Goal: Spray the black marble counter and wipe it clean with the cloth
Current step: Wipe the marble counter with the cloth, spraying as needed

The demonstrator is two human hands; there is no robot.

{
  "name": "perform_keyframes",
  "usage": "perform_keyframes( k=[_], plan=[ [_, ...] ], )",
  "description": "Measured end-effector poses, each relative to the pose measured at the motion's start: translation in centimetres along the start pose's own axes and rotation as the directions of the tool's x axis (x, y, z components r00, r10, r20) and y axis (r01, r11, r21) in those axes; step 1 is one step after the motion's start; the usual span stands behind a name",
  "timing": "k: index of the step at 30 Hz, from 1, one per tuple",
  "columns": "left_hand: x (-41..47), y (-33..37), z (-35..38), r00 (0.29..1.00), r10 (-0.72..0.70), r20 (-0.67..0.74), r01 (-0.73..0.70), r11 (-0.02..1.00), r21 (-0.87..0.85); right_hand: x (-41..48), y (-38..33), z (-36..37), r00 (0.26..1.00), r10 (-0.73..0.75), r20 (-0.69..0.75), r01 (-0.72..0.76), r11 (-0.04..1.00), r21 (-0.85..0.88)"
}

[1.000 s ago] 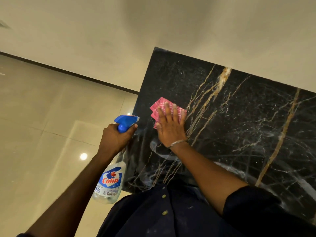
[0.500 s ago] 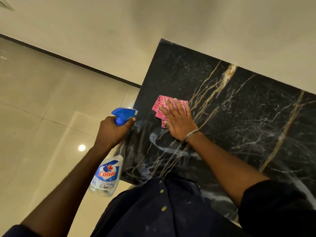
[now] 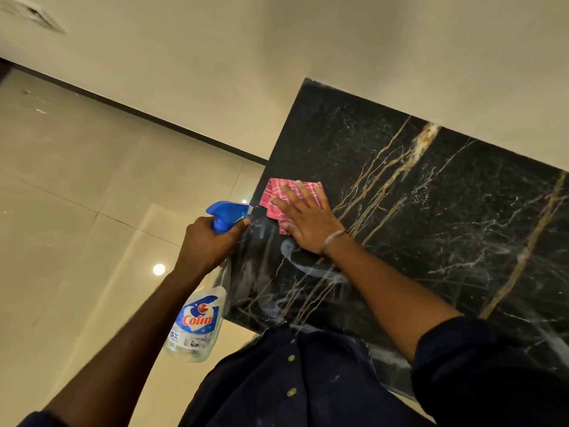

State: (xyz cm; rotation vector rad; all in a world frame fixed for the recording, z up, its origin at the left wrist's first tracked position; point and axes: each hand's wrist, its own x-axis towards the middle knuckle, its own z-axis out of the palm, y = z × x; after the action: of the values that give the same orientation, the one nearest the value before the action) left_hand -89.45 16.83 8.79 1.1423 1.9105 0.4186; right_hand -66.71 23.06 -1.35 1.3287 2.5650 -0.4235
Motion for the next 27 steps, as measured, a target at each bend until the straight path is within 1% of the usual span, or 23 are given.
perform_keyframes(
  k=[2, 4, 8, 12, 15, 18, 21, 24, 27],
  plan=[
    [0.0, -0.5, -0.1, 1.0, 0.0, -0.007, 0.0, 1.0, -0.006, -2.6, 1.5, 1.0, 0.999, 0.003, -0.034, -0.003, 1.0, -0.018],
    [-0.3, -1.0, -0.1, 1.0, -0.008, -0.019, 0.008, 1.0, -0.004, -4.2, 2.0, 1.7, 0.999, 0.017, -0.034, -0.019, 0.999, -0.04],
    [-0.9, -1.9, 0.3, 0.998, -0.023, -0.055, 0.022, 1.0, -0.017, -2.2, -0.4, 0.8, 0.998, 0.061, -0.026, -0.062, 0.998, -0.015],
    [-1.9, -1.6, 0.7, 0.997, -0.03, -0.074, 0.028, 0.999, -0.024, 2.2, -5.0, -0.2, 1.0, -0.007, 0.01, 0.007, 0.999, -0.031],
    [-2.3, -1.6, 0.4, 0.995, -0.026, -0.093, 0.024, 0.999, -0.023, 4.2, -6.6, -0.9, 0.998, -0.055, 0.031, 0.057, 0.995, -0.079],
    [-2.4, -2.0, 0.0, 0.995, -0.014, -0.097, 0.011, 0.999, -0.03, 2.7, -5.6, -0.7, 0.993, -0.106, 0.042, 0.109, 0.99, -0.085],
    [-2.5, -2.3, -0.1, 0.995, -0.006, -0.095, 0.003, 0.999, -0.035, -0.7, -3.9, 0.5, 0.989, -0.142, 0.029, 0.144, 0.989, -0.041],
    [-2.7, -2.5, -0.1, 0.994, -0.011, -0.108, 0.006, 0.999, -0.043, -2.6, -3.3, 1.6, 0.991, -0.128, 0.044, 0.13, 0.991, -0.034],
    [-3.1, -2.7, 0.1, 0.992, -0.032, -0.124, 0.025, 0.998, -0.056, -1.2, -4.4, 1.2, 0.993, -0.104, 0.056, 0.105, 0.994, -0.025]
  ],
)
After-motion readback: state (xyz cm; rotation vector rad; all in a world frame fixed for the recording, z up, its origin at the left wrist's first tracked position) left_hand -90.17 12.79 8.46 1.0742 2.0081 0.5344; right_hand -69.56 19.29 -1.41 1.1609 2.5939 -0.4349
